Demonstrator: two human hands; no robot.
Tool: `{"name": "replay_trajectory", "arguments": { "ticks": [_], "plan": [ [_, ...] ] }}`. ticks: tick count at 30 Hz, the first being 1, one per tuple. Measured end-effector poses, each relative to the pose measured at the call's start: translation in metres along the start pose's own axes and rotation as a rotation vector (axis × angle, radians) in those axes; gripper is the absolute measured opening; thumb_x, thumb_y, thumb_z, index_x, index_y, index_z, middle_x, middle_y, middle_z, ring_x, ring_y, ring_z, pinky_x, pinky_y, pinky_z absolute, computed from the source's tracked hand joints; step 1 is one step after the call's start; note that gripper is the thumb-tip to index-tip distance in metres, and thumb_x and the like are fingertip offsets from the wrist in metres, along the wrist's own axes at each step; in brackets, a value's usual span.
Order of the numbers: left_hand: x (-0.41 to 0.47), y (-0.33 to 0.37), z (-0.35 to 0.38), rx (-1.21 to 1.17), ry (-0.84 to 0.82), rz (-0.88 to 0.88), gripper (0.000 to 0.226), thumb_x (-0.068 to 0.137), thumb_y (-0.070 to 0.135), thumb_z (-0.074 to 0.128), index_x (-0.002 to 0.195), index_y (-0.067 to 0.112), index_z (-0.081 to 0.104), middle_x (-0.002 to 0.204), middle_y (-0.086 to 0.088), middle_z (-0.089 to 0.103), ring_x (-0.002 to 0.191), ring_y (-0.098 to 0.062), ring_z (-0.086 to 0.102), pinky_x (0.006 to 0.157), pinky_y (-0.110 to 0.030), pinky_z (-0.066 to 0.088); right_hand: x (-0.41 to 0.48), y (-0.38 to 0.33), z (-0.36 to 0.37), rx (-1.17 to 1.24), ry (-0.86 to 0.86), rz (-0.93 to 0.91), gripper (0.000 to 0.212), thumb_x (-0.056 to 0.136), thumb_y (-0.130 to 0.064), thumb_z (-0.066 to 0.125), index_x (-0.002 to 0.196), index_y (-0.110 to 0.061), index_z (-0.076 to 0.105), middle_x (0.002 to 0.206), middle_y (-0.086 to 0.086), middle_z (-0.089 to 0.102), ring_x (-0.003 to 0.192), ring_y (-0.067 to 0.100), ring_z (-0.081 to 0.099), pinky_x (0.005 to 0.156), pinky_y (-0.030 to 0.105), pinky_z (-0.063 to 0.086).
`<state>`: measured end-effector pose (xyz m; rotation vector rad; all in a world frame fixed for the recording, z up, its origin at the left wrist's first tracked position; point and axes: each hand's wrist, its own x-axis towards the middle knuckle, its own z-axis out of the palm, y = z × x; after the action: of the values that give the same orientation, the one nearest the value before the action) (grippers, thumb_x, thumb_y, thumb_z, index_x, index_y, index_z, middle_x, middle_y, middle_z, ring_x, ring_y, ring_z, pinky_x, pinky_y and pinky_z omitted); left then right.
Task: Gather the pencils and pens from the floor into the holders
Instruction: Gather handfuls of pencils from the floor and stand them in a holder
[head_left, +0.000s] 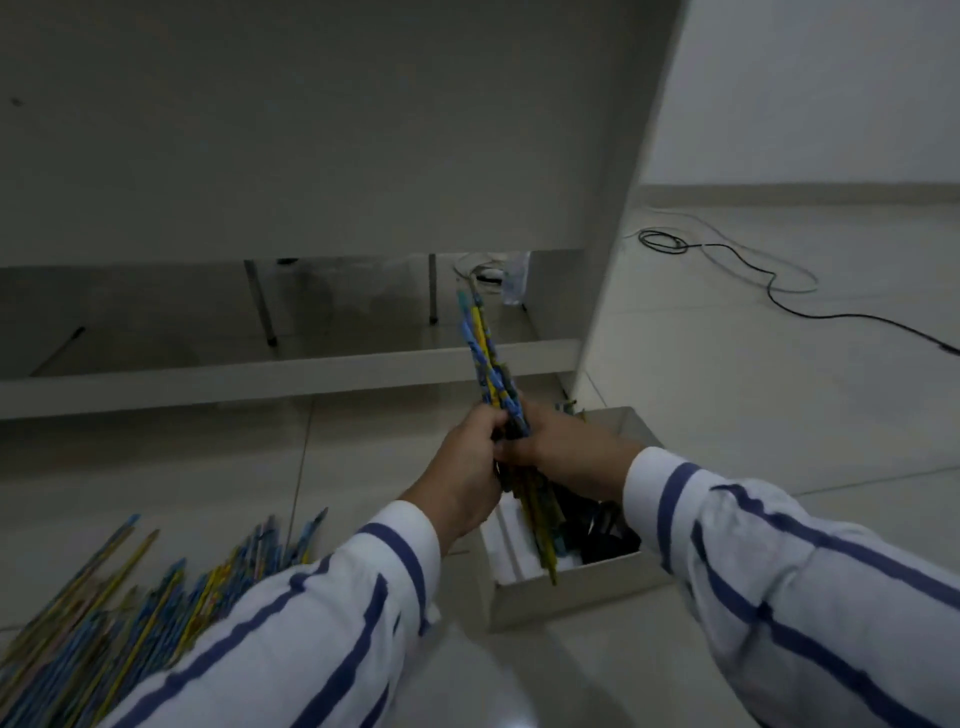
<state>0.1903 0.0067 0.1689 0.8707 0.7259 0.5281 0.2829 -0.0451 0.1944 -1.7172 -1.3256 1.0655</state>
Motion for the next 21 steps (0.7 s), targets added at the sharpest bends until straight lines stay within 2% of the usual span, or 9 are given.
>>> {"name": "replay_trajectory", "arguments": {
  "ticks": [2,5,7,11,14,17,18,19,21],
  "plan": [
    [0.014,0.001,0.024,0.165,0.026,0.054,0.028,0.096,0.018,0.034,0.100,0.013,0.062,0.089,-0.007,0.063,0.078,-0.018,0.056,0.070,-0.031,0.043,0.000,0.009,-0.025,-0.044,0.062,-0.026,0.024,0.088,-0.002,0.058,0.106,-0.017,0.052,0.089,0.000,0.061,0.085,0.016,0.061,0.082,0.030,0.051],
    [0.039,0.002,0.054,0.291,0.049,0.079,0.023,0.095,0.012,0.035,0.097,0.014,0.057,0.084,-0.006,0.058,0.074,-0.016,0.052,0.064,-0.029,0.042,0.006,0.021,-0.056,-0.072,0.134,-0.049,0.030,0.085,-0.003,0.061,0.092,-0.030,0.053,0.086,-0.007,0.061,0.087,0.014,0.063,0.083,0.028,0.053],
    [0.059,0.001,0.076,0.300,0.039,0.060,0.023,0.094,0.008,0.035,0.091,0.017,0.056,0.083,-0.007,0.058,0.073,-0.016,0.052,0.065,-0.030,0.043,0.013,0.037,-0.079,-0.068,0.172,-0.030,0.031,0.084,-0.001,0.063,0.102,-0.024,0.051,0.091,-0.007,0.061,0.087,0.010,0.062,0.082,0.023,0.053],
    [0.088,-0.007,0.107,0.302,0.040,0.041,0.021,0.094,0.003,0.036,0.097,0.013,0.054,0.081,-0.007,0.058,0.072,-0.015,0.055,0.058,-0.025,0.043,0.028,0.066,-0.113,-0.114,0.246,0.006,0.049,0.081,-0.004,0.066,0.124,-0.011,0.045,0.109,0.004,0.058,0.106,0.022,0.058,0.092,0.034,0.049],
    [0.110,-0.020,0.115,0.352,0.076,0.034,0.022,0.094,0.005,0.038,0.087,0.017,0.055,0.086,-0.012,0.061,0.078,-0.021,0.059,0.069,-0.031,0.050,0.041,0.091,-0.124,-0.106,0.274,0.054,0.048,0.082,-0.004,0.062,0.127,-0.010,0.043,0.118,0.012,0.059,0.111,0.027,0.057,0.095,0.038,0.047],
    [0.133,-0.033,0.111,0.478,0.093,0.045,0.020,0.094,0.012,0.039,0.098,0.019,0.057,0.096,-0.014,0.064,0.091,-0.027,0.062,0.086,-0.038,0.052,0.053,0.111,-0.128,-0.072,0.270,0.083,0.046,0.086,-0.006,0.055,0.130,-0.015,0.043,0.123,0.012,0.059,0.115,0.027,0.056,0.100,0.041,0.045],
    [0.139,-0.037,0.109,0.541,0.092,0.049,0.023,0.093,0.014,0.039,0.104,0.019,0.058,0.099,-0.014,0.065,0.095,-0.028,0.063,0.091,-0.042,0.052,0.056,0.118,-0.129,-0.043,0.266,0.087,0.046,0.087,-0.005,0.053,0.131,-0.016,0.042,0.124,0.011,0.059,0.116,0.026,0.055,0.100,0.036,0.045],
    [0.144,-0.040,0.108,0.596,0.089,0.051,0.026,0.092,0.014,0.039,0.110,0.018,0.058,0.101,-0.014,0.066,0.097,-0.030,0.063,0.093,-0.045,0.051,0.058,0.125,-0.129,-0.025,0.256,0.090,0.047,0.089,-0.004,0.051,0.133,-0.016,0.041,0.125,0.010,0.058,0.116,0.022,0.054,0.097,0.025,0.046],
    [0.154,-0.046,0.105,0.668,0.084,0.055,0.032,0.091,0.015,0.039,0.118,0.016,0.057,0.106,-0.015,0.066,0.099,-0.030,0.063,0.095,-0.048,0.050,0.060,0.134,-0.128,-0.012,0.234,0.084,0.049,0.090,-0.004,0.050,0.136,-0.017,0.040,0.125,0.007,0.057,0.110,0.012,0.051,0.076,-0.002,0.038]
  ]
}}
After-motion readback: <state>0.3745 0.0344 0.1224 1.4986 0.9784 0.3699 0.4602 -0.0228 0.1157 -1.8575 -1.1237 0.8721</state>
